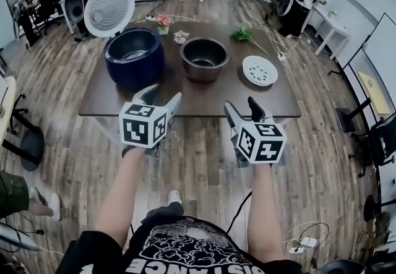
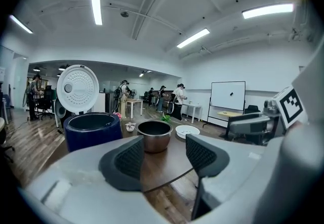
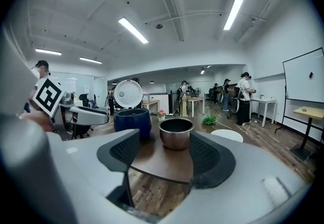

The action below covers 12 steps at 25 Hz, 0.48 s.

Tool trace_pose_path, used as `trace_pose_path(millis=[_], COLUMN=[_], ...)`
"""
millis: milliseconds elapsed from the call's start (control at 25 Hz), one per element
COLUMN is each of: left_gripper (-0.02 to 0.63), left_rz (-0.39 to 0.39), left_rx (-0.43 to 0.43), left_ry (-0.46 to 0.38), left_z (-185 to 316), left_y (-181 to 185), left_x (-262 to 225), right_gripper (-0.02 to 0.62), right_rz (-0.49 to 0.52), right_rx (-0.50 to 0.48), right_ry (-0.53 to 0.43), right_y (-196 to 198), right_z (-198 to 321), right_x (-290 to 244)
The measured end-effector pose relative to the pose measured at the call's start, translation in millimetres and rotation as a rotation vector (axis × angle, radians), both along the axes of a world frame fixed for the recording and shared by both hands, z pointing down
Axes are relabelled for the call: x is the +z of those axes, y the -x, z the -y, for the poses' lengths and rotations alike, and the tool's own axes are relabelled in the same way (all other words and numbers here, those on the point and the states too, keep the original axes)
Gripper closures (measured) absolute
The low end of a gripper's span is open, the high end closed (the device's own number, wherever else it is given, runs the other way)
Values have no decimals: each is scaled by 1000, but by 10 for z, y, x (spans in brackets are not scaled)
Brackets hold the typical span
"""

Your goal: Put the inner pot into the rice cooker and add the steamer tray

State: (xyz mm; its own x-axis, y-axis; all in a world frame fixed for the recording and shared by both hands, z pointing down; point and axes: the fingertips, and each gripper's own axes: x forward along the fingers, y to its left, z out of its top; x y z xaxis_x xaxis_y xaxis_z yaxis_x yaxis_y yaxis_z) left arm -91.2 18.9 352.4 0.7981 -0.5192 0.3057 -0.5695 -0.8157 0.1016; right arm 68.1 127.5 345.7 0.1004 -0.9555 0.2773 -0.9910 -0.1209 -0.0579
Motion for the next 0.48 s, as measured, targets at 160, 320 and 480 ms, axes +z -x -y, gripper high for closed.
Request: trace_pose_path(millis=[160, 320, 480], left_gripper=[320, 273, 228], left_rz=[-5, -17, -11], left_rx=[7, 6, 21], left_ry=[6, 12, 2], left_z=[305, 613, 860], left_y=[-48, -76, -125], left_x=[-4, 11, 31], right_gripper=[257, 239, 228], right_rz=[1, 11, 49], right_rx=[23, 38, 81], right_ry=[-4, -32, -73], right_y=[-58, -96, -175], right_z=[256, 508, 698], right_x=[-31, -81, -127])
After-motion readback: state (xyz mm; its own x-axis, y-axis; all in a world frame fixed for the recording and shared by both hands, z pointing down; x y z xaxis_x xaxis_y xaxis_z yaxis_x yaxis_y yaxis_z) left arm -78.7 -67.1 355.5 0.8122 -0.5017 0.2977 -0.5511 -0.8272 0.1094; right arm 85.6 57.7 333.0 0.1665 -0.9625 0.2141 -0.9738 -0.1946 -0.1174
